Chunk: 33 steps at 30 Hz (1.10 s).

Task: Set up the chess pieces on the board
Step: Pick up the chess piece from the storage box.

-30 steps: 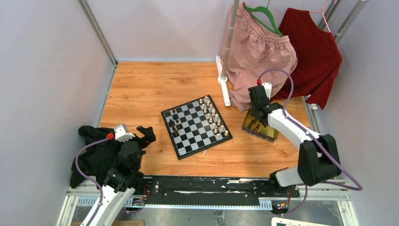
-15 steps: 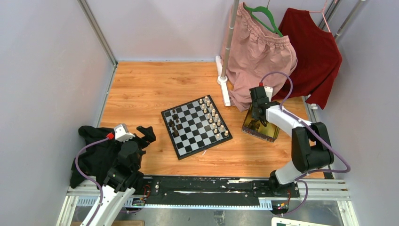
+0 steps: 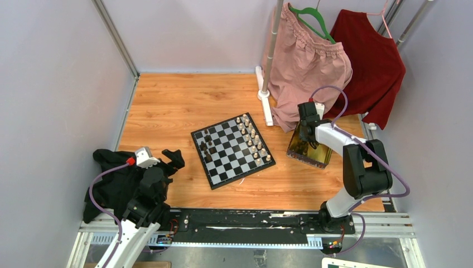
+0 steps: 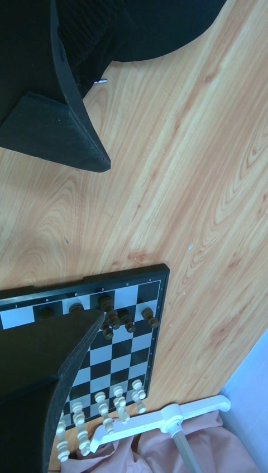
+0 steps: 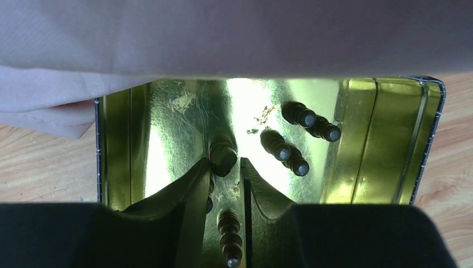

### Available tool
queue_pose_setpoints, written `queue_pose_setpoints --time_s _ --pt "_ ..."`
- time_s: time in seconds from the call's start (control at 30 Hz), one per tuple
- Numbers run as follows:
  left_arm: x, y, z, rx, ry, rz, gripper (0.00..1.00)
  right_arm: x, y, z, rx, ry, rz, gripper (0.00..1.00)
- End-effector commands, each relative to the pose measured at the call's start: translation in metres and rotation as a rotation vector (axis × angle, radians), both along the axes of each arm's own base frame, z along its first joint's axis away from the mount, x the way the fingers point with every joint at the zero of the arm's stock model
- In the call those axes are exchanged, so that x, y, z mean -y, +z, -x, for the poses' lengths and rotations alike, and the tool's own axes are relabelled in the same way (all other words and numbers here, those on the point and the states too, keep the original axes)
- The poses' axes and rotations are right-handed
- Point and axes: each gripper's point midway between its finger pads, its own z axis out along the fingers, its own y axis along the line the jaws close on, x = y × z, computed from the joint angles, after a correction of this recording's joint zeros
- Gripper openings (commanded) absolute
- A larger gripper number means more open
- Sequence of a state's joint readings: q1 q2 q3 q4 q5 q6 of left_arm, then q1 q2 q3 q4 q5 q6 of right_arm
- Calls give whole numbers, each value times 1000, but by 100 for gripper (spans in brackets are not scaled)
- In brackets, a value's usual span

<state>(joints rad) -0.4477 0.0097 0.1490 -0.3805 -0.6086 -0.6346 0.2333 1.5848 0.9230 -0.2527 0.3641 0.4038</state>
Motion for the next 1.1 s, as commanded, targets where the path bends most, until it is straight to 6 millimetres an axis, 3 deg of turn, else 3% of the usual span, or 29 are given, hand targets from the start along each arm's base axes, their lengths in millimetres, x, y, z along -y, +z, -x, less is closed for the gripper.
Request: queue_pose_setpoints --time_s 0.0,0.23,0.5,0.87,1.07 --pt "2 4 -1 39 -12 5 100 5 1 -8 5 -21 -10 30" --pt "2 4 -1 39 -12 6 100 7 -3 -9 -8 -16 -13 22" --pt "2 4 -1 38 -13 6 100 5 -1 -5 -14 9 -23 0" --pt "2 4 -1 37 -12 5 100 -6 37 -2 67 79 -35 0" --pt "1 3 0 35 -9 4 100 -26 68 0 120 170 -37 0"
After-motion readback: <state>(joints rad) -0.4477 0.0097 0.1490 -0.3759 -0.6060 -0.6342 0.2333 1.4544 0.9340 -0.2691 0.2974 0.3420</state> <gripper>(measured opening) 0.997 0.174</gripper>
